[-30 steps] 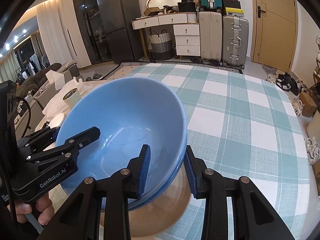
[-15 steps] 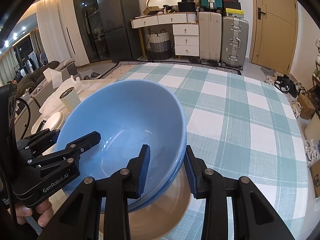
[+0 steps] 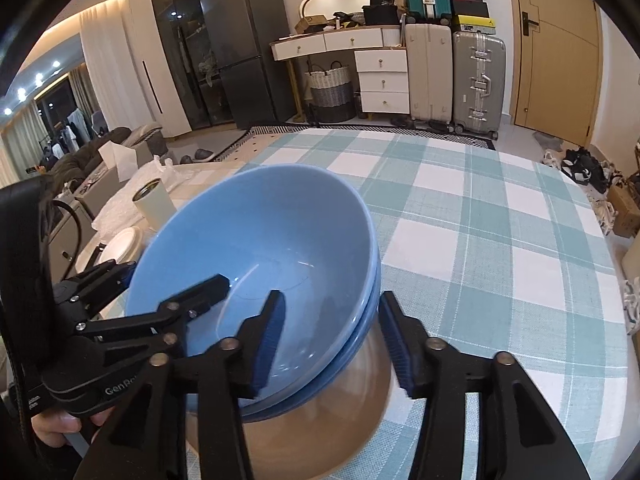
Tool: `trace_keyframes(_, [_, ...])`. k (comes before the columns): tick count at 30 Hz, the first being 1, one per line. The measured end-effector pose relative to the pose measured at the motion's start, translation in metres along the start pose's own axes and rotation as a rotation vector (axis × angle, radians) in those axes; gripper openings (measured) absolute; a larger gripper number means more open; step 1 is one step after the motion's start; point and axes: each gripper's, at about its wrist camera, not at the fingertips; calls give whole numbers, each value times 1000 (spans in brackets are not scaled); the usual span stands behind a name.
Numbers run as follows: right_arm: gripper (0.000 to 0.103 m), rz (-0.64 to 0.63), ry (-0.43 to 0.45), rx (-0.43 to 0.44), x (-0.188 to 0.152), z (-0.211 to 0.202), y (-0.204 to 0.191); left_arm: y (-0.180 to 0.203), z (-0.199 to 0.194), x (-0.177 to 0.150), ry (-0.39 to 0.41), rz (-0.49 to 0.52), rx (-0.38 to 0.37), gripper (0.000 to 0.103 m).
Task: Organize plates and bowls
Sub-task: 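Lower the nested bowls onto the cream plates with both tools, then open both tools and pull them back from the bowls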
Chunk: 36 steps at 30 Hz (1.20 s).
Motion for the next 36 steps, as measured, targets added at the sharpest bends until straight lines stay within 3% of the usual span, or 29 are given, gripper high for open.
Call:
trace_keyframes(3, [57, -16, -2, -13, 0, -1, -1, 2, -3, -2, 39, 32, 15, 75])
trace_keyframes(5, [76, -14, 5, -6, 0, -2, 1, 2, -5, -2, 52, 49, 13, 78])
trace_keyframes(7, [87, -17, 25, -2, 0, -6, 1, 1, -7, -2, 60, 54, 10, 79])
trace_keyframes(9, [91, -22, 43, -2, -1, -10, 2, -2, -10, -1, 76, 49, 9, 81])
trace_keyframes(11, [97, -30, 59, 2, -1, -12, 1, -4, -13, -1, 98, 47, 1, 91])
trace_keyframes(13, [99, -37, 81, 11, -2, -16, 1, -8, -18, -2, 124, 47, 8, 101])
trace_keyframes(21, [101, -23, 163, 30, -6, -31, 5, -20, -31, -1, 163, 65, -20, 101])
trace_keyframes(36, [102, -111, 273, -1, -28, -64, -4, -33, -50, -14, 213, 61, -33, 101])
Point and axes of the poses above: each gripper's, at about its wrist camera, not at the fingertips, and z roughly the way its jaws point, y to its right, x to its top, and after that the axes turned 10 degrees about -z, right-handed
